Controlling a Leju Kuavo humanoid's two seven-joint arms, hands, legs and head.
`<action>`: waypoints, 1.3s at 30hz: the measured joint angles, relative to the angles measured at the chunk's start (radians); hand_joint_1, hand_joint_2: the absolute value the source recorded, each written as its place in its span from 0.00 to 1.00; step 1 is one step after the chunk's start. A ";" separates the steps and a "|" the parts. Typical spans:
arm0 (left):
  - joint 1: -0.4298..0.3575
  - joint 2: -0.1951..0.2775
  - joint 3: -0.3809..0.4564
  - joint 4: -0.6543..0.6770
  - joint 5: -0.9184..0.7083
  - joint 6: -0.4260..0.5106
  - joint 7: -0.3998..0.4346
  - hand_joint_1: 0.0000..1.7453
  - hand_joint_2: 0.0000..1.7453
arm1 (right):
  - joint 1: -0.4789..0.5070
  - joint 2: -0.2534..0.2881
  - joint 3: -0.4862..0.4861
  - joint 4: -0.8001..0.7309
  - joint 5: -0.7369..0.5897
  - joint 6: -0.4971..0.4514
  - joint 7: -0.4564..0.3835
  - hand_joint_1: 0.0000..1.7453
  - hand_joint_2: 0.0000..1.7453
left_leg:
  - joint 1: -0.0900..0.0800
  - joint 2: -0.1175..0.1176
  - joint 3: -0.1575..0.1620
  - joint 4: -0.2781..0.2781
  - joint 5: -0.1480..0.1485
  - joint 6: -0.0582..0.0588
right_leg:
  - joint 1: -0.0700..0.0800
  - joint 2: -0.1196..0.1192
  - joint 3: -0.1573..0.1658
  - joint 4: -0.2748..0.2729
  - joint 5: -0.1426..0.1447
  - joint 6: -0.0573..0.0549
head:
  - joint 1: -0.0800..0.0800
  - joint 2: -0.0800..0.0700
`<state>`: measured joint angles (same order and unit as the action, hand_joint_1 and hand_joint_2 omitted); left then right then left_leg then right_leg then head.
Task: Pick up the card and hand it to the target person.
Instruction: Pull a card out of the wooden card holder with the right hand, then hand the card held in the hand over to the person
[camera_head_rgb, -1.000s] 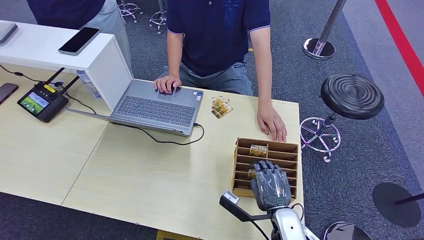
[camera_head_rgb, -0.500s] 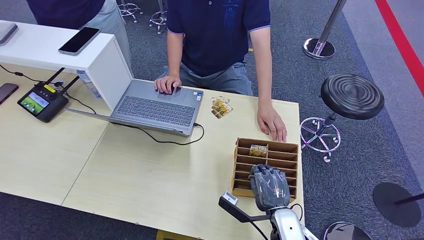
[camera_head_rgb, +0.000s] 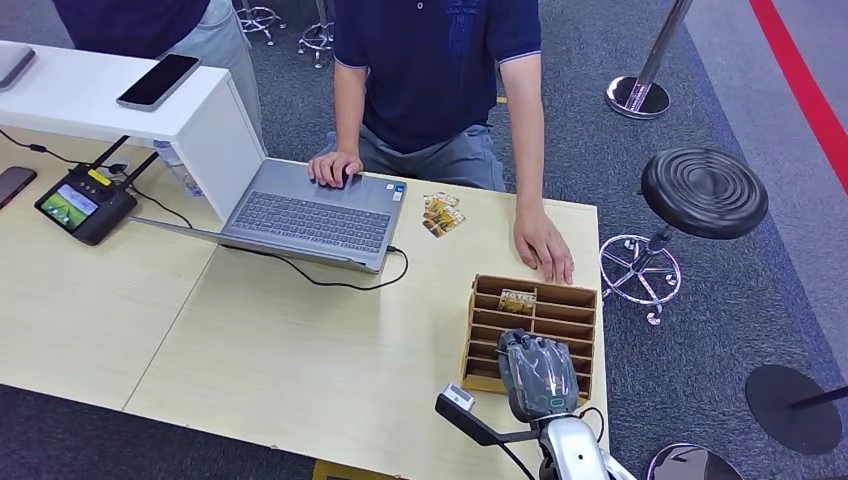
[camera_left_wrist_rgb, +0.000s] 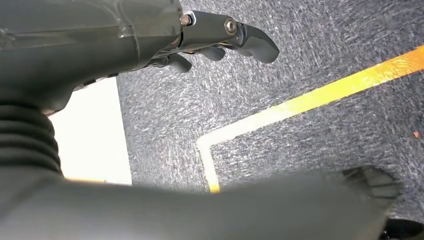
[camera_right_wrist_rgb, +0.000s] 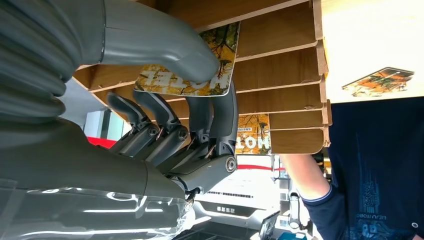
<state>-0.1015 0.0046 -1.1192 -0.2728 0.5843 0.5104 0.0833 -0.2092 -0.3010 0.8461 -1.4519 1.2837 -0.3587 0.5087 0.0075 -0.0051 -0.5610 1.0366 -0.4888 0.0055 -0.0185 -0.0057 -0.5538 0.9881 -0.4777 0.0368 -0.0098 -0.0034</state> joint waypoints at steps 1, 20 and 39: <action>0.000 0.000 0.000 0.000 0.002 0.001 -0.001 0.00 1.00 | 0.000 0.000 0.000 0.000 0.001 0.000 0.000 0.94 1.00 | 0.000 0.000 0.000 0.000 0.000 0.000 | 0.000 0.000 0.000 0.000 0.000 0.000 | 0.000 0.000; -0.009 0.004 0.000 0.000 0.005 0.014 0.062 0.00 1.00 | -0.040 -0.038 -0.073 -0.156 0.138 -0.058 0.071 0.94 1.00 | 0.000 0.000 0.000 0.000 0.000 0.000 | 0.000 0.001 0.000 0.000 0.001 0.000 | 0.000 0.000; -0.006 0.006 -0.006 0.001 -0.006 0.013 0.055 0.00 1.00 | -0.147 0.003 -0.068 -0.362 0.015 -0.155 -0.038 1.00 1.00 | 0.000 0.000 -0.001 0.000 0.000 0.000 | 0.000 0.001 0.000 0.000 0.001 0.000 | 0.000 0.000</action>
<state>-0.1071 0.0108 -1.1250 -0.2720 0.5784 0.5231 0.1381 -0.3565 -0.2981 0.7782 -1.8141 1.2991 -0.5141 0.4710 0.0075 -0.0050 -0.5617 1.0367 -0.4885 0.0052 -0.0186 -0.0052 -0.5539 0.9884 -0.4767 0.0369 -0.0098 -0.0034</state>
